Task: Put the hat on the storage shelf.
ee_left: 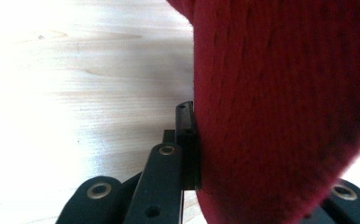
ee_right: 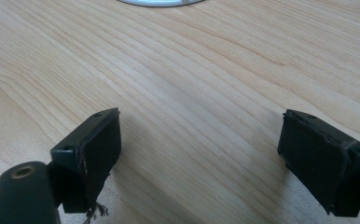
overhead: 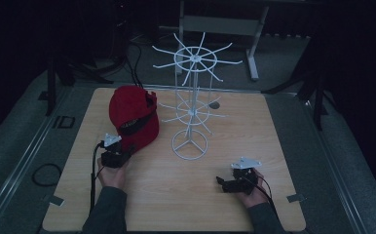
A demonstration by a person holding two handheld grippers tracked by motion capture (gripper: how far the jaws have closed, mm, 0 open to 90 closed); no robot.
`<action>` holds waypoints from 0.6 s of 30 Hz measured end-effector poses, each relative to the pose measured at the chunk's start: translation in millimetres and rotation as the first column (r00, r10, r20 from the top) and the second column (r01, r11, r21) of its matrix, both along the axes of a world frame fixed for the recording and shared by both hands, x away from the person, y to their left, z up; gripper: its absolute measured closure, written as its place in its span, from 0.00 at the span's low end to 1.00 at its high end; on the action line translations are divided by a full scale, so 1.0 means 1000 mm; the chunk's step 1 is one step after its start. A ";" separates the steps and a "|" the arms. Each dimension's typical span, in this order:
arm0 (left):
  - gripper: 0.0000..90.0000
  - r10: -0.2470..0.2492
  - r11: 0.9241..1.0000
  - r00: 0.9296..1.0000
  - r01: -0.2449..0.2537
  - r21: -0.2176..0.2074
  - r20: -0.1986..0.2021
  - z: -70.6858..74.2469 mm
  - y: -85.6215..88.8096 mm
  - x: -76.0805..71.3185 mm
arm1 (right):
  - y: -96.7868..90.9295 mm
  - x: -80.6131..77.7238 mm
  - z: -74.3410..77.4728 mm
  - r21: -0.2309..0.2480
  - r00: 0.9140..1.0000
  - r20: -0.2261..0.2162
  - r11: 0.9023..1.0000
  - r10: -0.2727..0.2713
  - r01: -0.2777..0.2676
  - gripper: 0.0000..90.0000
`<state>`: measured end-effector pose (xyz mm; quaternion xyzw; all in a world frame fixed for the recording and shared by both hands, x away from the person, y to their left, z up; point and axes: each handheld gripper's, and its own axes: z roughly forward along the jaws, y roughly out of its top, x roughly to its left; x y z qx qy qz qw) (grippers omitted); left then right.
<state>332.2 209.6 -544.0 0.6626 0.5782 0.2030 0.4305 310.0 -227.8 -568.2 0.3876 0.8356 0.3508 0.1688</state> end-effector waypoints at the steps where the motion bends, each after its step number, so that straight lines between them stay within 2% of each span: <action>1: 0.95 0.000 1.000 1.000 0.000 -0.004 0.008 0.001 0.000 -0.001 | 0.000 0.000 0.000 0.000 1.000 0.000 1.000 0.000 0.000 0.15; 13: 0.95 -0.003 1.000 0.999 0.003 -0.002 0.052 0.016 0.000 -0.007 | 0.000 0.000 0.000 0.000 1.000 0.000 1.000 0.000 0.000 0.15; 18: 0.95 0.004 1.000 0.998 -0.002 -0.019 0.066 0.026 0.001 -0.008 | 0.000 0.000 0.000 0.000 1.000 0.000 1.000 0.000 0.000 0.15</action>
